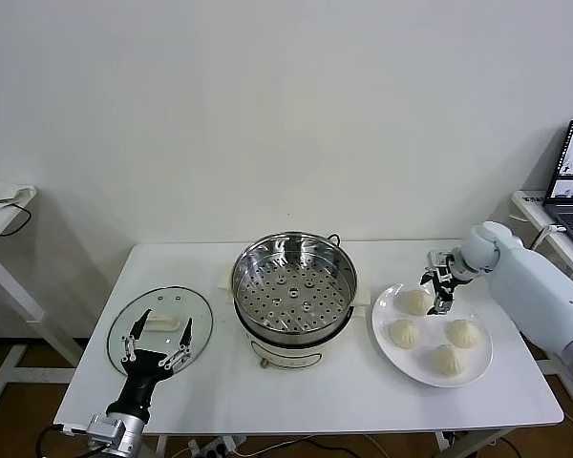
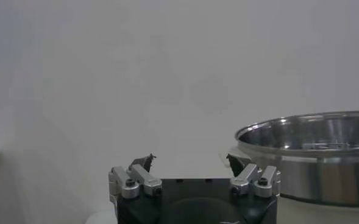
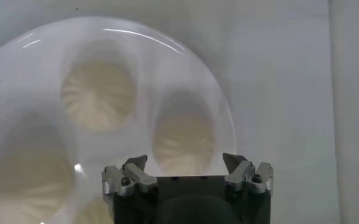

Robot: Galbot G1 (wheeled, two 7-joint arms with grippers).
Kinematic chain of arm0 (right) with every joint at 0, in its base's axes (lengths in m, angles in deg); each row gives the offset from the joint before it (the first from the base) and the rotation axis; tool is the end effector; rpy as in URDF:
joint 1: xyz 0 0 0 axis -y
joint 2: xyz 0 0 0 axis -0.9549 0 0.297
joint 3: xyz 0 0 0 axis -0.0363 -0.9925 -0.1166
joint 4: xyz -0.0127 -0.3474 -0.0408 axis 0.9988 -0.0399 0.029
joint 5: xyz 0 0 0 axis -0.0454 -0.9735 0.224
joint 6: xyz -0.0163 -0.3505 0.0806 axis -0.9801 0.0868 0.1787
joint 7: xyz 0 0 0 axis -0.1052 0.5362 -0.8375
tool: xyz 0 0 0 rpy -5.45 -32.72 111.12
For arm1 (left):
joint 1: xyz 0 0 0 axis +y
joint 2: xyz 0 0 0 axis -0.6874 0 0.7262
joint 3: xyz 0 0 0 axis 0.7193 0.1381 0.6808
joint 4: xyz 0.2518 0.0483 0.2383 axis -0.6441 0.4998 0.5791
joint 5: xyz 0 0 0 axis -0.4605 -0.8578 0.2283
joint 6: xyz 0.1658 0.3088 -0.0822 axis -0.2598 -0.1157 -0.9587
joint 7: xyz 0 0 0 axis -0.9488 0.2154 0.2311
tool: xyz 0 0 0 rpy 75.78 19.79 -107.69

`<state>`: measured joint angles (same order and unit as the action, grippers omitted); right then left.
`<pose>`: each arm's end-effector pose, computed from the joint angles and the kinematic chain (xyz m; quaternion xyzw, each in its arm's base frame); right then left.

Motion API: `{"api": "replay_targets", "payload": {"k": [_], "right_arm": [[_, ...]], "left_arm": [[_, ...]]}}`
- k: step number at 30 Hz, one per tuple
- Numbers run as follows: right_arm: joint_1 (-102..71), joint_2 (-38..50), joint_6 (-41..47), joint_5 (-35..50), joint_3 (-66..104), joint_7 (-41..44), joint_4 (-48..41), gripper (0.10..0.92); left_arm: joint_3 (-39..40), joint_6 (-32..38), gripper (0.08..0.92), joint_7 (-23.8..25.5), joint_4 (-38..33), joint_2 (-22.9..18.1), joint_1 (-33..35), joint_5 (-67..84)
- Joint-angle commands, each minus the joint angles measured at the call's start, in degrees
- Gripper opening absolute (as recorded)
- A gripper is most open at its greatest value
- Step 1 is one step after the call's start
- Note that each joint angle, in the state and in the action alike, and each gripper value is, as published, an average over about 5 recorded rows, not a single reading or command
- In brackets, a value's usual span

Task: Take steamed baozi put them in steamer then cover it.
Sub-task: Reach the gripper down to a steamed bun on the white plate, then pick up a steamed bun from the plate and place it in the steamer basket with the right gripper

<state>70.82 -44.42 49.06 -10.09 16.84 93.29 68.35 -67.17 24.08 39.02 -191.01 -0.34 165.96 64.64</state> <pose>0.5736 -0.1950 -0.2265 0.4481 -0.5840 0.5264 0.4255 0.1722 0.0647 -0.3154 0.0583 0.9947 0.0829 0.0149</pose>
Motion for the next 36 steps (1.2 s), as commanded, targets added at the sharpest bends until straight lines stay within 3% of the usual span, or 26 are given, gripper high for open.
{"api": "replay_targets", "payload": {"k": [1,9,15,26,36], "right_arm": [[0.5,-1.9,-0.2,-1.9,0.2,0.2,-2.3,0.823],[0.5,-2.2,-0.5,-2.6,0.4,0.2,-2.7,0.806],[0.4,-2.1,-0.7,-2.7,0.0,0.4,-2.5,0.697],[0.5,-1.0,-1.3,-2.0,-0.9,0.7,-1.1,0.687],[9.3,12.3,-5.4,10.8,-12.3,4.0,16.1,0.687]], "left_arm": [[0.1,0.0,0.823,0.0,0.1,0.0,0.0,-0.1],[0.1,0.0,0.823,0.0,0.2,-0.1,0.0,-0.2],[0.1,0.0,0.823,-0.1,0.5,-0.1,-0.1,-0.2],[0.2,0.0,0.823,-0.1,0.2,-0.1,0.0,-0.2],[0.3,0.0,0.823,-0.1,-0.2,0.4,0.4,-0.3]]}}
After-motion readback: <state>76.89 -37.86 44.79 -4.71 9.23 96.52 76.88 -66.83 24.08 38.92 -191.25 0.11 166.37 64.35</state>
